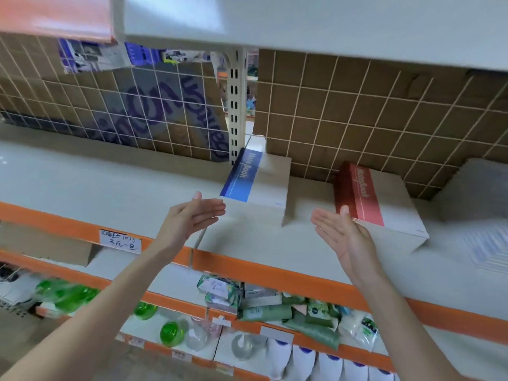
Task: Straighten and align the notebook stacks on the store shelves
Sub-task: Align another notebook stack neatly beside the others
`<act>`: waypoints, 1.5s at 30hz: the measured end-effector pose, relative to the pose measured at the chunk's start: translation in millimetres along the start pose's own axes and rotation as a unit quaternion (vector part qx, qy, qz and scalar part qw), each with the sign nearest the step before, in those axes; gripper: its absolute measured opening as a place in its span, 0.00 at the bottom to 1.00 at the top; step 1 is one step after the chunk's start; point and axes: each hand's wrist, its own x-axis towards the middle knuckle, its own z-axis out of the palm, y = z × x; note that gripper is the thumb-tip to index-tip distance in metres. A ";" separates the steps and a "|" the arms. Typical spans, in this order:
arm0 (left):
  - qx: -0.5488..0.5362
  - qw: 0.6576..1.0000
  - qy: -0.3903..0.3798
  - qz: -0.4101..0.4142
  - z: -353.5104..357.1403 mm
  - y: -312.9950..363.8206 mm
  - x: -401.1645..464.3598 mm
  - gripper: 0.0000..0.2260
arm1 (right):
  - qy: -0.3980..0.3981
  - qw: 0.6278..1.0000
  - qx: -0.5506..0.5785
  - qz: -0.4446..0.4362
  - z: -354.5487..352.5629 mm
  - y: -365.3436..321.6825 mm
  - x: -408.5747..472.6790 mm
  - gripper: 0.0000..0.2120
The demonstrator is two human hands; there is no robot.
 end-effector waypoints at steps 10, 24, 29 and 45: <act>0.054 0.998 -0.017 -0.005 -45.9 -8.1 51.4 0.16 | 0.116 0.991 -0.067 0.011 42.3 23.0 19.4 0.25; 0.001 0.998 -0.050 -0.029 -34.1 -37.2 67.2 0.14 | 0.141 0.989 -0.027 -0.015 60.6 52.5 38.9 0.17; -0.009 0.998 -0.049 -0.031 -34.6 -41.4 68.0 0.15 | 0.120 0.992 -0.034 -0.019 54.6 55.6 36.8 0.17; 0.019 0.998 -0.057 0.029 -33.7 -42.8 65.6 0.14 | 0.095 0.993 -0.037 -0.060 47.5 61.1 38.0 0.18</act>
